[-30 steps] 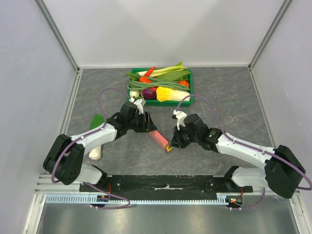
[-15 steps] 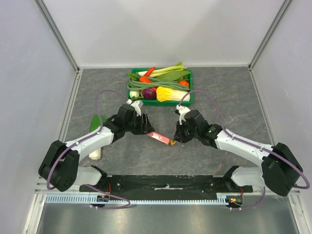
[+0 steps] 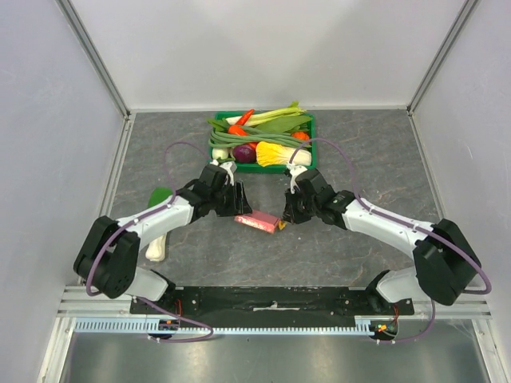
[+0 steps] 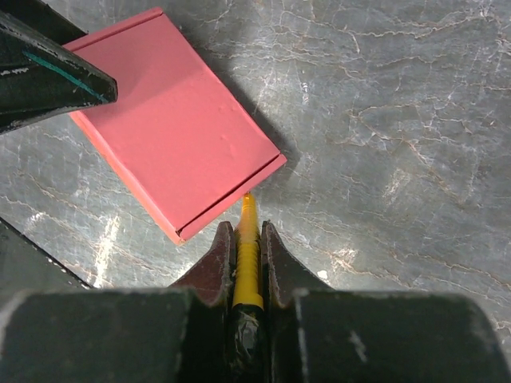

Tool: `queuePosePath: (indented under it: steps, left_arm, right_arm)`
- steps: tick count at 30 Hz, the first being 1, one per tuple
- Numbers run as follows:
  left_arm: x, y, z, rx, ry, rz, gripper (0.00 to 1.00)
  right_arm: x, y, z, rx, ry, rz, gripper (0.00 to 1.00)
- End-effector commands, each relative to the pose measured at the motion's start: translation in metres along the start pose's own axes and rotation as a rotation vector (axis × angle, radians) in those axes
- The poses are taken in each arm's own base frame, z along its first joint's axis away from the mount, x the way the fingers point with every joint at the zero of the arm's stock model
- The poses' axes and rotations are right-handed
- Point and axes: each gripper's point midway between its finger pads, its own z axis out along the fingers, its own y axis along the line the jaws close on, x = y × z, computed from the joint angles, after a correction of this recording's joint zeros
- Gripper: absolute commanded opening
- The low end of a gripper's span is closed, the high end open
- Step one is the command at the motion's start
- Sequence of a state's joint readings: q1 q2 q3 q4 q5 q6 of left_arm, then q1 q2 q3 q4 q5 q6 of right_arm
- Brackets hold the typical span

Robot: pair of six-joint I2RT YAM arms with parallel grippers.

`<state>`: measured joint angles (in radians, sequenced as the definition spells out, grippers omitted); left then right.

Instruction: Unpack the express box

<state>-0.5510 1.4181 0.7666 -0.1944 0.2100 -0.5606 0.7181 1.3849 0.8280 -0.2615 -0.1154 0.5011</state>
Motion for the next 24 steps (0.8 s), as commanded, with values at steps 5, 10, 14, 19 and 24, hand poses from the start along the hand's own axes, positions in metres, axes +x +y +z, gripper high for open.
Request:
queuePosePath:
  steps: [5,10,14,19,24]
  left_arm:
    - [-0.019,-0.046,-0.005,0.095,0.077,-0.123,0.6]
    - [-0.009,-0.042,-0.005,0.041,0.165,-0.201,0.6]
    - [-0.01,-0.05,-0.003,0.071,0.196,-0.231,0.6]
    - [-0.009,-0.052,-0.002,0.085,0.199,-0.244,0.59]
    - [-0.003,-0.04,-0.001,0.041,0.186,-0.239,0.59]
  right_arm:
    - [-0.06,0.049,-0.005,-0.188,-0.079,0.136,0.0]
    - [-0.063,0.047,-0.004,-0.199,-0.058,0.197,0.0]
    - [-0.066,0.047,-0.005,-0.215,-0.049,0.219,0.0]
    - [-0.065,0.04,-0.002,-0.189,-0.045,0.199,0.0]
    - [-0.065,0.03,-0.005,-0.139,-0.061,0.158,0.0]
